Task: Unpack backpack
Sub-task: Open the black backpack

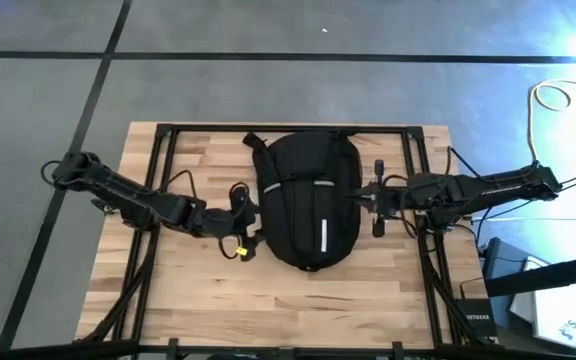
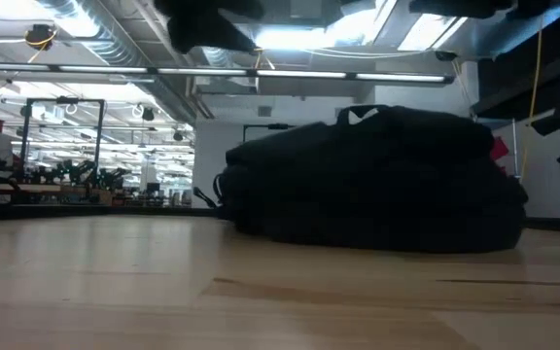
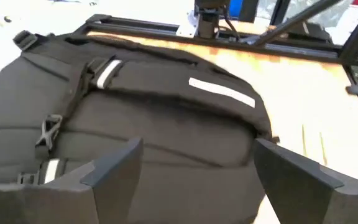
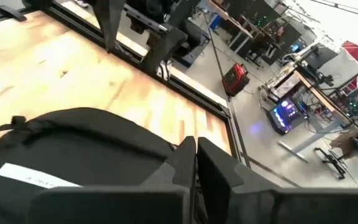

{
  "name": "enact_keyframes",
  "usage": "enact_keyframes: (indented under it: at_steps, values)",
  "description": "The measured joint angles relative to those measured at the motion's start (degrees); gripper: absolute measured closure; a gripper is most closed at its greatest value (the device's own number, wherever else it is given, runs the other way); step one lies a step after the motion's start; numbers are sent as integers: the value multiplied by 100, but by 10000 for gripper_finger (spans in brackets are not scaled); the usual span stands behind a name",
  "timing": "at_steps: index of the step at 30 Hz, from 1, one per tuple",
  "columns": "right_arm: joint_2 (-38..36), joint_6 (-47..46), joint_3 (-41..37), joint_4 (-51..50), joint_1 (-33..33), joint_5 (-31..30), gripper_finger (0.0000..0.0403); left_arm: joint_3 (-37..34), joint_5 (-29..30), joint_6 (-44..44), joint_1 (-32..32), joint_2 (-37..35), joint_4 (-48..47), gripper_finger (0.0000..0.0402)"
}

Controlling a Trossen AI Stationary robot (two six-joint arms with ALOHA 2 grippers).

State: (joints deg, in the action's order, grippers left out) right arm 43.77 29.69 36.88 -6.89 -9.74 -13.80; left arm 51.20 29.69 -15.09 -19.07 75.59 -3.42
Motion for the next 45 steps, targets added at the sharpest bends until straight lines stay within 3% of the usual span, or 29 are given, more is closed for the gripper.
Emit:
enact_keyframes:
  at_steps: [3,7,13,19,22,24,29,34,36,40,45]
  values:
    - [4,-78,-4,-64,0,-139,403,-502,40,-201,-50,-263,252,113]
    - [7,-718,-8,-329,0,-440,402,-1527,71,-325,-44,-716,1349,113]
    - [10,-2330,-15,-1535,2,-1717,378,-2912,187,-1063,-31,-1156,2405,113]
    - [35,-3614,-58,-2214,209,-1920,247,-3621,239,-2495,-28,-1098,2611,113]
    - [33,-4001,-280,-2458,552,-2278,166,-3709,284,-2717,-28,-1016,2619,113]
    - [35,-4170,-528,-2581,869,-2150,120,-3707,297,-2727,-28,-985,2680,113]
    - [37,-4733,-936,-1511,1641,-1631,47,-3707,337,-2709,-28,-977,2701,113]
    - [193,-5622,-952,-1756,2014,-1605,36,-3707,337,-2793,-43,-977,2758,113]
    - [315,-5674,-954,-1916,2157,-1649,41,-3708,337,-2713,-46,-975,2848,113]
    - [627,-5823,-957,-1836,2323,-1163,51,-3707,339,-2501,-46,-975,2934,113]
    - [1271,-5790,-957,-1486,2403,-1143,53,-3707,338,-2471,-39,-975,2956,113]
